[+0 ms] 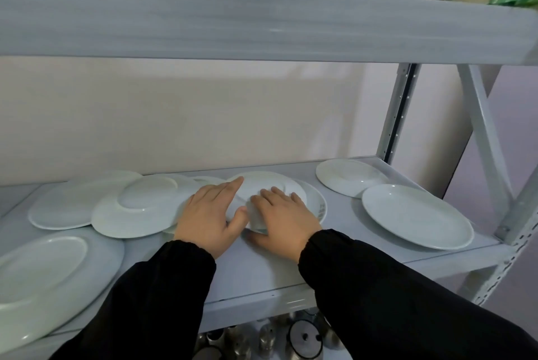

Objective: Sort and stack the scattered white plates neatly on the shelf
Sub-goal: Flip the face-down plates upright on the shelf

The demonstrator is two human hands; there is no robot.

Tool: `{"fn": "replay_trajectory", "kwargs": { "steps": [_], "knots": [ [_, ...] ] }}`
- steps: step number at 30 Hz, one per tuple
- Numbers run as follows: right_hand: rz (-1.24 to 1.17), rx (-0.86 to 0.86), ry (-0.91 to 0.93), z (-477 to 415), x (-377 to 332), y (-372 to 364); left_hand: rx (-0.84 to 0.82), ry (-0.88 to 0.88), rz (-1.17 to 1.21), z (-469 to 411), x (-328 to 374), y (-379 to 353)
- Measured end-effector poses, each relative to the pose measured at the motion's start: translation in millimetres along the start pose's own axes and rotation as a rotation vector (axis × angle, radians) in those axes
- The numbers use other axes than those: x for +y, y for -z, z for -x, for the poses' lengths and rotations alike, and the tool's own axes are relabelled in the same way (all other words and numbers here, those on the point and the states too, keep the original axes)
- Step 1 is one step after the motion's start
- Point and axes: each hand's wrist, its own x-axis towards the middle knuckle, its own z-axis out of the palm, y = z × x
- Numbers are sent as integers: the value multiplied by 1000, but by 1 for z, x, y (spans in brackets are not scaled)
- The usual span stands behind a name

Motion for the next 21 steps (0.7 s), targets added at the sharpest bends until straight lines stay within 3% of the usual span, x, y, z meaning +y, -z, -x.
{"fn": "replay_trajectory", "kwargs": {
  "steps": [6,13,18,21],
  "knots": [
    [54,98,83,2,-3,-2,-2,-1,-2,2,-2,-1],
    [22,63,102,10,8,18,71,-7,57,2,-4,4],
    [-113,166,-11,17,42,54,163,-16,111,6,4,12],
    [-306,362,-160,37,70,80,129,-32,70,7,7,11]
  ]
}}
